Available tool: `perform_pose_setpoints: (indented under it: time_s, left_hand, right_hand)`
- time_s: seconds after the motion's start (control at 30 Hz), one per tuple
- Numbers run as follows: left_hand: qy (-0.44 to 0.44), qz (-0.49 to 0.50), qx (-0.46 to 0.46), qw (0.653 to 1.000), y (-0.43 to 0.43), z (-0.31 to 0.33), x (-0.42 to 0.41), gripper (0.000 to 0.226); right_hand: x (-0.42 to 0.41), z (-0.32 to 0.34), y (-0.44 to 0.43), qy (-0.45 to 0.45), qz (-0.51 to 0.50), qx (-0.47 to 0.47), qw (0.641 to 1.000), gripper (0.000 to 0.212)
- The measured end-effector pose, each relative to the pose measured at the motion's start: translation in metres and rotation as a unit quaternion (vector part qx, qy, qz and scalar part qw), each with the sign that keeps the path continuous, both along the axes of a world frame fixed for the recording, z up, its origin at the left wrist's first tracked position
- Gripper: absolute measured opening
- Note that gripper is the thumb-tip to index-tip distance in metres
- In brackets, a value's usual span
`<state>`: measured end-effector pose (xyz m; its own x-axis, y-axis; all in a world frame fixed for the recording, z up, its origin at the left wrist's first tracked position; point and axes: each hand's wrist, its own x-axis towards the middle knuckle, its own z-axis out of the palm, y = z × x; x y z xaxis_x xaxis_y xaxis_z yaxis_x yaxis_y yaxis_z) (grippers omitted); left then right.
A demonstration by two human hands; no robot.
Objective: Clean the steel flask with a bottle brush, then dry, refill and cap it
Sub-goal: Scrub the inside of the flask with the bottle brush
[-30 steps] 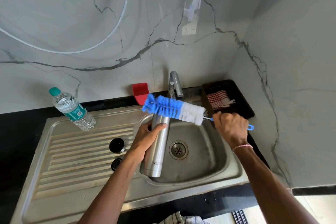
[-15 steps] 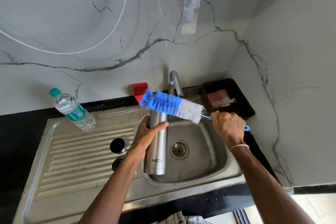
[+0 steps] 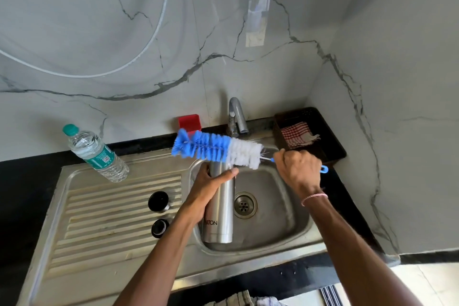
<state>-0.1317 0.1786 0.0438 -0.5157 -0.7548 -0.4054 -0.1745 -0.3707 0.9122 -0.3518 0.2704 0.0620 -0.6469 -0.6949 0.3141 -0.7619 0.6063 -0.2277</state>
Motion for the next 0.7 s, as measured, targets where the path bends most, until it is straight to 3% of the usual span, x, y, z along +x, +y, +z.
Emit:
perform_pose_setpoints:
  time_s: [0.1,0.17,0.23,0.3,0.47,0.7]
  left_hand:
    - [0.001,0.030,0.010,0.999,-0.004,0.001,0.007,0.061]
    - [0.013,0.046,0.018,0.999,-0.008,0.002,0.019,0.052]
    - [0.036,0.050,0.029,0.998,-0.008,0.004,0.026,0.039]
    - [0.046,0.043,0.044,0.997,-0.005,0.007,0.023,0.031]
    - [0.062,-0.002,0.069,0.996,0.003,0.009,0.007,0.046]
    - [0.120,-0.021,0.125,0.985,-0.008,-0.005,0.029,0.083]
  right_hand:
    - [-0.018,-0.010,0.008,-0.014,-0.003,0.041,0.999,0.052]
    - [-0.033,-0.019,0.026,-0.014,-0.023,0.083,0.996,0.044]
    - [-0.042,-0.020,0.038,-0.025,-0.037,0.066,0.997,0.028]
    - [-0.037,-0.013,0.034,-0.049,-0.060,0.047,0.996,0.033]
    - [0.000,0.005,-0.001,-0.025,0.030,-0.010,0.999,0.033]
    - [-0.037,-0.019,0.025,-0.050,-0.003,-0.007,0.999,0.059]
